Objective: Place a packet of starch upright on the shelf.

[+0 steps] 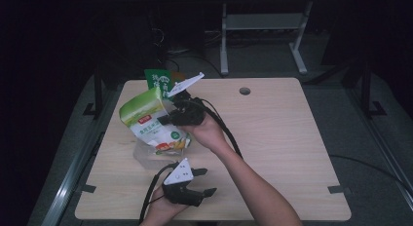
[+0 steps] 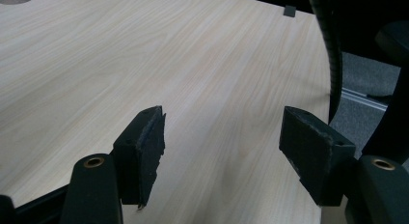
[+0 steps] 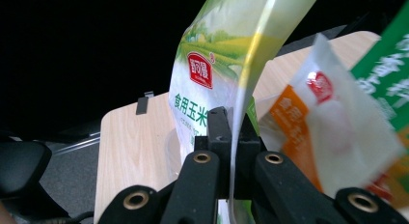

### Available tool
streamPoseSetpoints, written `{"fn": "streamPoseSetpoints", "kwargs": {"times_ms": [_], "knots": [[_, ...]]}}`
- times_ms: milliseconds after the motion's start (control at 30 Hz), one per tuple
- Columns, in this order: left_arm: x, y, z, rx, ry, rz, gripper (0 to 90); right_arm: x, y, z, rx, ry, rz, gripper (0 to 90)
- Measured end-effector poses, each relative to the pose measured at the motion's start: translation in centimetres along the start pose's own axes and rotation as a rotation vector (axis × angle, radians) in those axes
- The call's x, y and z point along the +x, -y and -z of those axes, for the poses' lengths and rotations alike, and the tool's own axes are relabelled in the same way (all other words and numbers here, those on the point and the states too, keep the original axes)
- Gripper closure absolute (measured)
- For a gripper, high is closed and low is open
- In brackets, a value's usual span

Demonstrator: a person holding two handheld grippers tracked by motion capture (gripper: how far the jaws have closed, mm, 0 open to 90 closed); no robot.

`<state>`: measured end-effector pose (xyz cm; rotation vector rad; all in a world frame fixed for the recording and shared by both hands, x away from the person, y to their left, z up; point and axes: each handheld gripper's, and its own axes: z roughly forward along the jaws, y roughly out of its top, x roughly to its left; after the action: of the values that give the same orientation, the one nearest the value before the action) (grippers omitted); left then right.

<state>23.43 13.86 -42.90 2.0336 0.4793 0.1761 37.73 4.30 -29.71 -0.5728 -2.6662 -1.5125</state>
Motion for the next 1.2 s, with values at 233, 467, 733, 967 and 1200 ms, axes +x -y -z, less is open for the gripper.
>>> {"fn": "streamPoseSetpoints", "kwargs": {"times_ms": [233,467,733,967,1200], "knots": [[0.1,0.1,0.3,0.003,-0.009,-0.002,32.0,-0.4,0.0,-3.0,0.009,-0.047,-0.007,89.8],[0.0,0.3,0.1,0.017,-0.006,-0.003,32.0,-1.0,0.7,-5.0,0.014,-0.082,-0.029,89.7],[0.0,0.2,0.1,0.01,-0.009,0.008,32.0,-1.0,2.6,-7.1,0.053,-0.09,-0.015,89.2],[-0.1,0.2,0.1,0.013,-0.006,0.005,32.0,-0.9,3.2,-6.8,0.138,-0.056,0.044,87.2],[-0.2,0.2,0.0,0.014,-0.009,0.002,32.0,-0.6,3.4,-6.5,0.157,-0.03,0.09,87.2]]}}
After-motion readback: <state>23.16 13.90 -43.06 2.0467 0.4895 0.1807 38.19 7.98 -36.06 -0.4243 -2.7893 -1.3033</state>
